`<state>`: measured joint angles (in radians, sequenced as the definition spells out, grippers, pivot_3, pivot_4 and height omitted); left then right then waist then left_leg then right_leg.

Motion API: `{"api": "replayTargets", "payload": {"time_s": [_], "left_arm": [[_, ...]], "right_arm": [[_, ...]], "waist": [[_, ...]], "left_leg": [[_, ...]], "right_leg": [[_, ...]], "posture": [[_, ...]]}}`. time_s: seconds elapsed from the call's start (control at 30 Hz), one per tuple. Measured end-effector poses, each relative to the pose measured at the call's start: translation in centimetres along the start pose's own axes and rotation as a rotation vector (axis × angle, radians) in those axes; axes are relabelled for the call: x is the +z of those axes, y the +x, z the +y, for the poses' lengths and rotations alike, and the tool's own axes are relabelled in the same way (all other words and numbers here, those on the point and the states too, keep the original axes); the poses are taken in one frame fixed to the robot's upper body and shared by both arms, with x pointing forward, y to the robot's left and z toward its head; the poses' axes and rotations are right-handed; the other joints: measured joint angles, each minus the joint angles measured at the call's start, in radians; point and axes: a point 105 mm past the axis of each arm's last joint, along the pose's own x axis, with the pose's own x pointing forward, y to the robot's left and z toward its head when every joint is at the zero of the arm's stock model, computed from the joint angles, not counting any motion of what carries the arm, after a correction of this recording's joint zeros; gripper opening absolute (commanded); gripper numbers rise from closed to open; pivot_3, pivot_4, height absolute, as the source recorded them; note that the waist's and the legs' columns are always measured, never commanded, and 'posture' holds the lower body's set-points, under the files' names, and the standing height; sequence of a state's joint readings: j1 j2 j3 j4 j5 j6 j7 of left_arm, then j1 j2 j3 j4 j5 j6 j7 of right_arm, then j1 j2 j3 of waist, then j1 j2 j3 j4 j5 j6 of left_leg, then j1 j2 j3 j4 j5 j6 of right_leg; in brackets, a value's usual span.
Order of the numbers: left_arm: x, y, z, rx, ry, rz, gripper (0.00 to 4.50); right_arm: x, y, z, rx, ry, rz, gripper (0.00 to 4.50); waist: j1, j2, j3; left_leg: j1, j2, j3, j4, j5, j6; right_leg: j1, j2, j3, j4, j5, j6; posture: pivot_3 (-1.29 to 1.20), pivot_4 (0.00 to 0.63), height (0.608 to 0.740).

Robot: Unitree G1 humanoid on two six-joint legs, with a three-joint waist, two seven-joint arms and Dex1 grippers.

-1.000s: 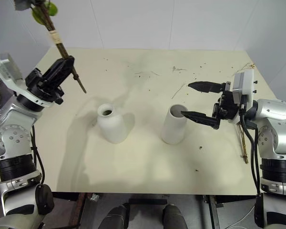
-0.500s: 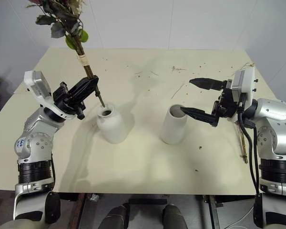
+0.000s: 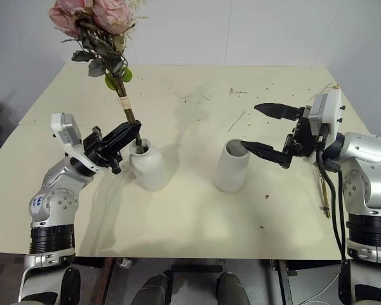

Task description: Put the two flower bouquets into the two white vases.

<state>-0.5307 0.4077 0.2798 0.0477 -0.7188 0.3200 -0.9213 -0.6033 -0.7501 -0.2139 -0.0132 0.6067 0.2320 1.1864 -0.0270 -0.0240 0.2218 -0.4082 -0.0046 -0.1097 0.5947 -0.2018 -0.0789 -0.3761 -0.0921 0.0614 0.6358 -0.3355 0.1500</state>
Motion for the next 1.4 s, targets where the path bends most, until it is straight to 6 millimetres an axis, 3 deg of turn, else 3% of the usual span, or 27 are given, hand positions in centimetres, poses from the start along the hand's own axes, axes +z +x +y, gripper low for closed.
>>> {"api": "replayTargets", "payload": {"time_s": [0.23,0.4,0.6,0.73,0.93,1.0,1.2,1.4], "left_arm": [[-1.1,-0.7,-0.7,-0.033,0.010,0.071,3.03],[0.1,-1.6,-1.1,-0.063,0.102,0.150,4.47],[2.1,-4.1,-0.1,-0.080,0.214,0.319,4.47],[4.7,-4.8,0.4,-0.106,0.283,0.361,4.47],[6.2,-5.0,-0.5,-0.186,0.226,0.374,4.47],[6.1,-5.0,-0.9,-0.197,0.206,0.371,4.47],[5.3,-4.8,-2.3,-0.226,0.166,0.376,4.47],[4.7,-4.9,-3.6,-0.221,0.152,0.363,4.47]], "right_arm": [[0.0,0.0,-0.1,-0.006,0.004,0.001,4.50],[0.0,0.0,-0.1,-0.011,0.004,0.002,4.50],[-0.8,-0.9,-1.1,-0.079,0.065,0.093,4.50],[-2.7,-3.6,-4.5,-0.268,0.146,0.343,4.50],[-4.3,-8.2,-8.5,-0.503,0.305,0.636,4.50],[-5.5,-9.2,-8.5,-0.543,0.384,0.730,4.50],[-9.8,-11.9,-6.2,-0.492,0.560,0.994,4.50],[-10.7,-14.5,-6.8,-0.534,0.574,1.125,4.50]], "waist": [[-0.001,0.000,0.000],[-0.002,0.000,0.000],[-0.001,0.000,0.000],[0.000,0.001,0.000],[-0.004,0.002,0.001],[-0.007,0.001,0.001],[-0.008,0.003,0.001],[-0.009,0.003,0.001]], "left_leg": [[0.000,0.000,0.000,-0.001,0.000,0.000],[0.000,0.000,0.000,-0.001,0.000,0.000],[0.000,0.000,0.000,-0.002,0.000,0.000],[0.000,0.000,0.000,-0.004,-0.001,0.001],[0.000,0.001,0.002,-0.014,-0.001,0.001],[-0.001,0.001,0.002,-0.016,-0.001,0.001],[-0.016,0.001,0.005,-0.010,0.000,0.000],[-0.014,0.001,0.006,-0.004,-0.002,0.002]], "right_leg": [[0.000,0.000,0.000,-0.001,0.000,0.000],[0.000,0.000,0.000,-0.001,0.000,0.000],[0.000,0.000,0.000,-0.001,-0.001,-0.001],[0.000,-0.001,0.000,-0.005,-0.001,-0.002],[-0.004,-0.001,0.000,-0.009,-0.003,-0.004],[-0.006,0.000,0.000,-0.009,-0.005,-0.004],[-0.022,-0.001,0.002,0.001,-0.006,-0.003],[-0.019,-0.001,0.002,0.002,-0.006,-0.002]], "posture": [[0.00,0.150,0.740],[0.00,0.150,0.740],[0.00,0.150,0.740],[0.00,0.150,0.740],[0.00,0.150,0.740],[0.00,0.150,0.740],[0.00,0.150,0.740],[0.00,0.150,0.740]]}}
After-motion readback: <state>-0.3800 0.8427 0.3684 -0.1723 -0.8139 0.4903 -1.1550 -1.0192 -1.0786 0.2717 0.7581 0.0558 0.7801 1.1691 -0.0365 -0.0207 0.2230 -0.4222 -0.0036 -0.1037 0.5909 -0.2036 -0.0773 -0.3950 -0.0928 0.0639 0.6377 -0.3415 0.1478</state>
